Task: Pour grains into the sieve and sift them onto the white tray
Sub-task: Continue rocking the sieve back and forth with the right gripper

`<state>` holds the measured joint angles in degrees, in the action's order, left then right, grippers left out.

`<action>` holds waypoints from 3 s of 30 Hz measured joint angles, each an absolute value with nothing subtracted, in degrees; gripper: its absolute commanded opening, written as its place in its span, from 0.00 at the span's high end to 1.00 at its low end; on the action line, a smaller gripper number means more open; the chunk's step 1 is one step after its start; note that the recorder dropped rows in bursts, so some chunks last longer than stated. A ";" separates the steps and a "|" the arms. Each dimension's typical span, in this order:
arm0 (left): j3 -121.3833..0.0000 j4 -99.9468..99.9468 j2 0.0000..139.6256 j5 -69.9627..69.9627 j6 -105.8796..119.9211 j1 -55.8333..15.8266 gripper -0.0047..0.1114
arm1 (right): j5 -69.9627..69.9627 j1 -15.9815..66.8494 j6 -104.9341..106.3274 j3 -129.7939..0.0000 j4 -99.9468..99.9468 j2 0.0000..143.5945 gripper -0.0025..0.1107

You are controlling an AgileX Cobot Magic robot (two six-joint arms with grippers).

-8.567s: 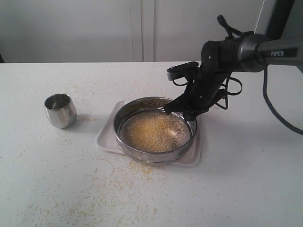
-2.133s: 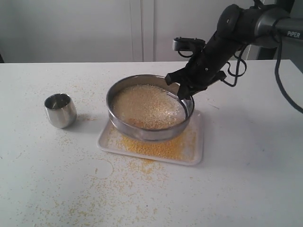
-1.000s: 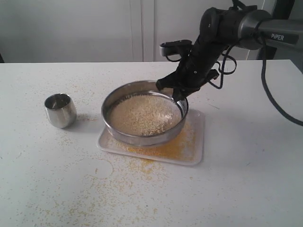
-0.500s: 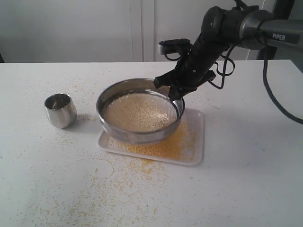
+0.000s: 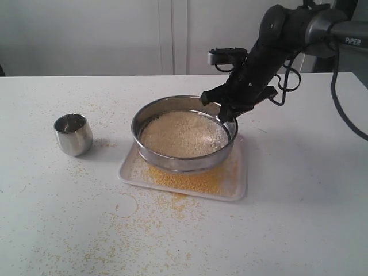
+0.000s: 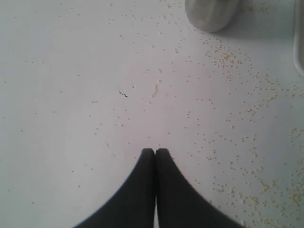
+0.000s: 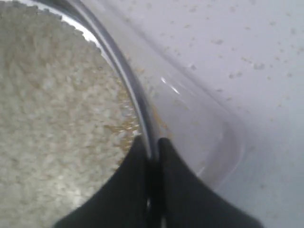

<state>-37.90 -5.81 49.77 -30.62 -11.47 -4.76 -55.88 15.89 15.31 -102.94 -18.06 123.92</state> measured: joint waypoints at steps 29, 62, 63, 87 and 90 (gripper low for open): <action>-37.90 -5.81 49.77 -30.62 -11.47 -4.76 0.96 | -55.42 17.09 24.96 -101.73 -18.35 123.30 0.98; -37.90 -5.81 49.77 -30.62 -11.47 -4.76 0.96 | -54.16 17.81 37.98 -100.39 -26.33 121.51 0.98; -37.90 -5.81 49.77 -30.62 -11.47 -4.76 0.96 | -56.10 18.27 38.47 -100.39 -24.81 121.25 0.98; -37.90 -5.81 49.77 -30.62 -11.47 -4.76 0.96 | -51.39 19.90 13.66 -100.02 -12.94 121.05 0.98; -37.90 -5.81 49.77 -30.62 -11.47 -4.76 0.96 | -56.36 20.03 32.59 -100.34 -17.72 120.80 0.98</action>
